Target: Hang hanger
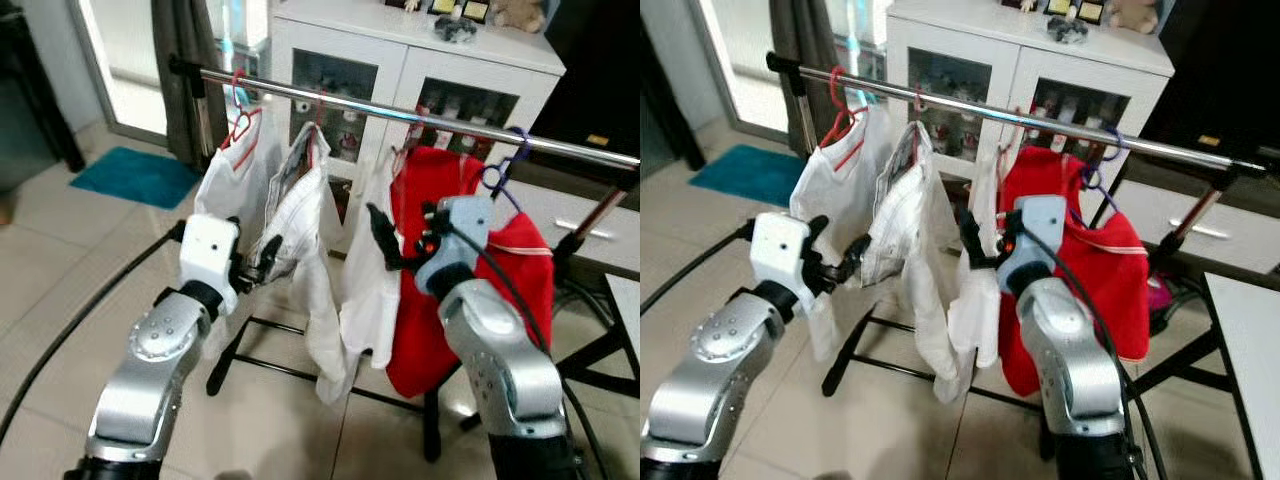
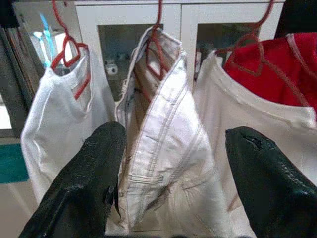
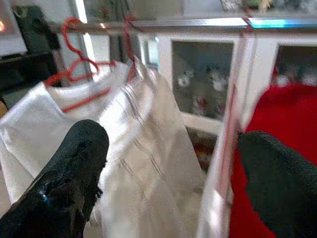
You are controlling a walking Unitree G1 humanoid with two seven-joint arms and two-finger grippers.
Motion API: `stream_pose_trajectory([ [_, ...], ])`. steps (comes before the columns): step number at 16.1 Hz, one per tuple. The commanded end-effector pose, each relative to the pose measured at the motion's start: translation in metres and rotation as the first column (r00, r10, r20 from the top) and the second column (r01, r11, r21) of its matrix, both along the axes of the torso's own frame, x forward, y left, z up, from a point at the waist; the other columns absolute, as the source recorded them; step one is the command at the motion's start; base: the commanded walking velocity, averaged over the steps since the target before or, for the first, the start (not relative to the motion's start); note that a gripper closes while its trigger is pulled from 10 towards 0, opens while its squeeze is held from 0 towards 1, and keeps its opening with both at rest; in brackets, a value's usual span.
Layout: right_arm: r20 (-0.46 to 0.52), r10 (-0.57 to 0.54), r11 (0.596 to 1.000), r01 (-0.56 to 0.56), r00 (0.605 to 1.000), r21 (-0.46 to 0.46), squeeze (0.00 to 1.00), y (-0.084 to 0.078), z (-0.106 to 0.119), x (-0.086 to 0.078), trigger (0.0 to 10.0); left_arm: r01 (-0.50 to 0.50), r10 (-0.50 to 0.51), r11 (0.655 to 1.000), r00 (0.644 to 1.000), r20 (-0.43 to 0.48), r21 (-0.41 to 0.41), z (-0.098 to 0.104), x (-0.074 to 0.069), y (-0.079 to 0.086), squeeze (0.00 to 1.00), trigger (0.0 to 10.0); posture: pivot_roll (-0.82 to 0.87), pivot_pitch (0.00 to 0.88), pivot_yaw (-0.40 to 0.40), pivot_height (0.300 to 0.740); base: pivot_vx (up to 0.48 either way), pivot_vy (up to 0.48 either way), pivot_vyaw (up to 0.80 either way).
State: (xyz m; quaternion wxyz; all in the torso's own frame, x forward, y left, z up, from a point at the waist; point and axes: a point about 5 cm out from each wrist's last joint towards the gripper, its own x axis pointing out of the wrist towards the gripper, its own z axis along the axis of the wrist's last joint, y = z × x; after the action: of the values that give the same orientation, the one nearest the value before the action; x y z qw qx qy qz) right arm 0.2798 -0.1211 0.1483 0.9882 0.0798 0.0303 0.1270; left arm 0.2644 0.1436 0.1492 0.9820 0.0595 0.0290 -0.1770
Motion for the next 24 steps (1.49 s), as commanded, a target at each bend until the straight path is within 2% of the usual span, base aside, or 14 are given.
stream_pose_trajectory([
  [1,-0.022,-0.015,1.000,0.015,1.000,0.011,0.00,-0.003,-0.002,-0.001,10.0,0.013,-0.013,1.000,1.000,0.018,0.002,0.003,0.000,-0.003,0.00,10.0,0.08,0.000,-0.072,0.740,0.000,0.000,0.00],
  [4,-0.027,-0.020,1.000,0.021,0.999,0.009,0.00,-0.004,-0.005,-0.002,10.0,0.056,-0.056,0.998,0.998,0.012,-0.001,0.002,-0.002,-0.006,0.00,10.0,0.08,0.000,-0.072,0.740,0.000,0.000,0.00],
  [7,-0.033,-0.023,0.999,0.024,0.999,0.031,0.00,-0.004,-0.004,-0.002,10.0,0.057,-0.057,0.998,0.998,0.003,-0.012,0.002,-0.001,-0.006,0.00,10.0,0.08,0.000,-0.073,0.740,0.000,0.000,-0.27],
  [12,-0.011,-0.021,1.000,0.021,1.000,0.011,0.00,-0.003,-0.003,0.001,10.0,0.061,-0.061,0.998,0.998,-0.003,-0.009,0.001,-0.002,-0.003,0.00,10.0,0.09,0.000,-0.076,0.740,0.275,0.000,-0.16],
  [14,-0.016,-0.011,0.999,0.011,1.000,-0.032,0.00,-0.002,-0.003,0.002,10.0,0.063,-0.063,0.998,0.998,-0.003,-0.007,0.002,-0.001,-0.003,0.00,10.0,0.09,0.000,-0.076,0.740,0.307,0.000,0.00],
  [15,-0.012,-0.006,0.993,0.004,1.000,-0.120,0.00,-0.001,-0.005,0.003,10.0,0.069,-0.069,0.998,0.998,-0.005,-0.005,0.002,-0.002,-0.003,0.00,10.0,0.09,0.000,-0.075,0.740,0.311,0.000,0.80],
  [16,-0.013,-0.007,0.993,0.005,1.000,-0.118,0.00,-0.001,-0.005,0.003,10.0,0.072,-0.072,0.997,0.997,-0.006,-0.003,0.002,-0.002,-0.004,0.00,10.0,0.09,0.000,-0.074,0.740,0.311,0.000,0.80],
  [18,-0.002,-0.063,0.998,0.063,0.998,-0.011,0.00,-0.006,0.000,0.004,10.0,0.084,-0.084,0.996,0.996,-0.009,0.002,0.001,-0.002,-0.005,0.00,10.0,0.09,0.000,-0.073,0.740,0.313,0.000,0.00],
  [22,0.017,-0.088,0.994,0.089,0.996,-0.062,0.00,-0.011,0.003,0.007,10.0,0.094,-0.094,0.996,0.996,-0.009,0.008,0.001,-0.002,-0.006,0.00,10.0,0.09,0.000,-0.073,0.740,0.312,0.000,0.00],
  [24,0.012,-0.169,0.984,0.169,0.986,-0.064,0.00,-0.024,0.004,0.008,10.0,0.111,-0.111,0.994,0.994,-0.003,0.014,0.002,-0.004,-0.006,0.00,10.0,0.09,0.000,-0.075,0.740,0.000,0.000,0.00],
])
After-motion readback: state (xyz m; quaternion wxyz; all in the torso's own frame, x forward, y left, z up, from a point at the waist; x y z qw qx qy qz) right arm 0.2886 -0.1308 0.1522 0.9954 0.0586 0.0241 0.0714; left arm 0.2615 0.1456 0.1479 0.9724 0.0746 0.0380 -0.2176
